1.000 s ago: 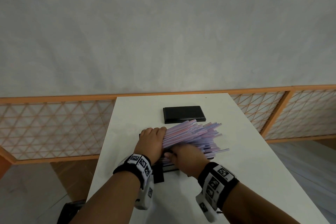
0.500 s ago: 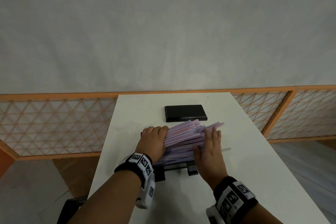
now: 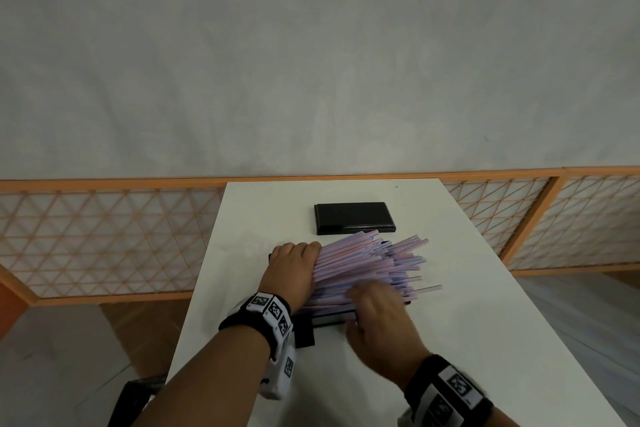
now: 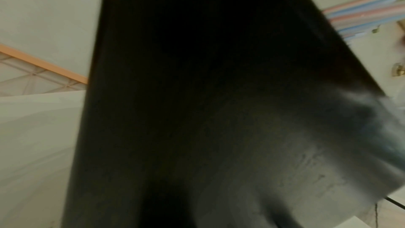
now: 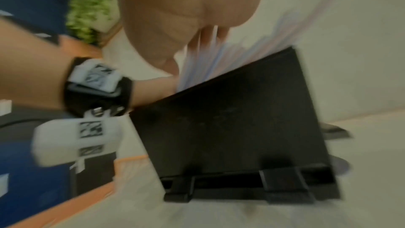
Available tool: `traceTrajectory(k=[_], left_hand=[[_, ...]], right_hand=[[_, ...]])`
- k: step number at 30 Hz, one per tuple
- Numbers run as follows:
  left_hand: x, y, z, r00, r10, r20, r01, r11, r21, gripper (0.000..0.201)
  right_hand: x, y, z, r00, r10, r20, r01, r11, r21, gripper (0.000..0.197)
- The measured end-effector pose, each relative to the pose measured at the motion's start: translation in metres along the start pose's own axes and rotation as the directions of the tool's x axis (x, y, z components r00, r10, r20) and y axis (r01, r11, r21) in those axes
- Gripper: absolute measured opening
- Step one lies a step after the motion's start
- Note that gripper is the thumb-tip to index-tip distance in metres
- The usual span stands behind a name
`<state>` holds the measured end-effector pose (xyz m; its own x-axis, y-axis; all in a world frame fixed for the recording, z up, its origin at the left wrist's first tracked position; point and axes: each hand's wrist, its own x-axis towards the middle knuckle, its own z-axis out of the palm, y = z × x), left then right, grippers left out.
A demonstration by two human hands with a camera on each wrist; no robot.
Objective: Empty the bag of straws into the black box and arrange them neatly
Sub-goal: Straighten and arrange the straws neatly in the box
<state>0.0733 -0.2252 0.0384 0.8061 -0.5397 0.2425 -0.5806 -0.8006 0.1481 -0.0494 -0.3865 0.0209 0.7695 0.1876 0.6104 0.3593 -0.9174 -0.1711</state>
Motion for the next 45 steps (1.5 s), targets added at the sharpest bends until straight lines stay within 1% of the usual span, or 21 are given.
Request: traceTrajectory(k=[1,2,3,6,9,11,12,13,14,17,20,23,24,28,29,32,36,40,42,43,45], left_hand=[[0.000,0.000,-0.001,1.000,0.000,-0.004,0.000,1.000,0.000,0.044],[0.000,0.001,-0.001,1.000,0.002,-0.005,-0.002,1.000,0.001,0.044],[-0.001,0.001,-0.002,1.000,0.005,-0.005,-0.005,1.000,-0.001,0.044],[-0.004,0.003,-0.003,1.000,0.018,-0.020,-0.018,1.000,-0.024,0.044],[-0.005,0.002,-0.002,0.999,0.027,-0.040,-0.028,0.999,-0.035,0.042],[-0.005,0.002,-0.002,0.998,0.036,-0.055,-0.039,0.998,-0.045,0.041],[-0.005,0.002,-0.002,0.997,0.039,-0.061,-0.042,0.998,-0.043,0.040],[-0.005,0.002,-0.002,0.997,0.041,-0.069,-0.044,0.998,-0.041,0.039],[-0.005,0.002,-0.001,0.997,0.039,-0.074,-0.042,0.998,-0.041,0.039],[-0.004,0.002,-0.001,0.997,0.022,-0.074,-0.026,0.998,-0.051,0.038],[-0.004,0.002,-0.001,0.997,0.031,-0.067,-0.034,0.999,-0.041,0.039],[-0.004,0.002,0.000,0.996,0.041,-0.082,-0.044,0.999,-0.032,0.042],[-0.005,0.002,0.000,0.995,0.042,-0.087,-0.045,0.999,-0.028,0.043],[-0.006,0.002,0.000,0.994,0.056,-0.092,-0.057,0.998,-0.015,0.043],[-0.006,0.002,0.000,0.994,0.057,-0.092,-0.059,0.998,-0.016,0.041],[-0.007,0.002,-0.001,0.994,0.048,-0.096,-0.050,0.998,-0.023,0.038],[-0.007,0.003,0.000,0.995,0.051,-0.083,-0.053,0.998,-0.016,0.043],[-0.008,0.002,0.002,0.995,0.050,-0.092,-0.051,0.999,-0.017,0.044],[-0.007,0.002,0.002,0.995,0.043,-0.088,-0.045,0.999,-0.014,0.044],[-0.007,0.002,0.002,0.996,0.042,-0.084,-0.044,0.999,-0.013,0.044],[-0.007,0.002,0.001,0.997,0.035,-0.070,-0.036,0.999,-0.022,0.043]], right_hand=[[0.001,-0.005,0.004,0.984,-0.064,0.166,0.068,0.998,-0.019,0.038],[0.004,-0.010,0.008,0.945,-0.064,0.320,0.080,0.996,-0.035,0.041],[0.008,-0.013,0.011,0.903,-0.027,0.429,0.056,0.997,-0.054,0.044],[0.031,-0.020,0.010,0.759,0.079,0.647,-0.022,0.995,-0.096,0.043],[0.056,-0.025,0.005,0.612,0.135,0.779,-0.053,0.990,-0.130,0.037],[0.067,-0.026,0.006,0.496,0.177,0.850,-0.119,0.984,-0.135,0.049],[0.071,-0.025,0.008,0.453,0.194,0.870,-0.148,0.979,-0.141,0.055],[0.075,-0.023,0.010,0.427,0.207,0.880,-0.176,0.974,-0.144,0.060],[0.077,-0.022,0.013,0.416,0.216,0.884,-0.203,0.969,-0.141,0.063],[0.079,-0.020,0.021,0.407,0.237,0.882,-0.262,0.956,-0.136,0.069],[0.079,-0.018,0.024,0.387,0.254,0.886,-0.266,0.951,-0.157,0.061],[0.078,-0.017,0.024,0.388,0.255,0.885,-0.238,0.956,-0.171,0.055],[0.077,-0.017,0.024,0.391,0.255,0.884,-0.227,0.958,-0.176,0.054],[0.073,-0.016,0.022,0.465,0.240,0.852,-0.148,0.970,-0.192,0.058],[0.073,-0.016,0.021,0.473,0.236,0.849,-0.136,0.971,-0.194,0.058],[0.073,-0.014,0.019,0.466,0.240,0.852,-0.152,0.970,-0.190,0.054],[0.073,-0.012,0.016,0.445,0.225,0.867,-0.208,0.967,-0.144,0.043],[0.074,-0.013,0.015,0.451,0.216,0.866,-0.203,0.970,-0.137,0.044],[0.073,-0.013,0.017,0.471,0.213,0.856,-0.191,0.972,-0.137,0.046],[0.071,-0.013,0.018,0.495,0.212,0.843,-0.176,0.974,-0.141,0.047],[0.068,-0.013,0.022,0.574,0.190,0.797,-0.128,0.982,-0.142,0.049]])
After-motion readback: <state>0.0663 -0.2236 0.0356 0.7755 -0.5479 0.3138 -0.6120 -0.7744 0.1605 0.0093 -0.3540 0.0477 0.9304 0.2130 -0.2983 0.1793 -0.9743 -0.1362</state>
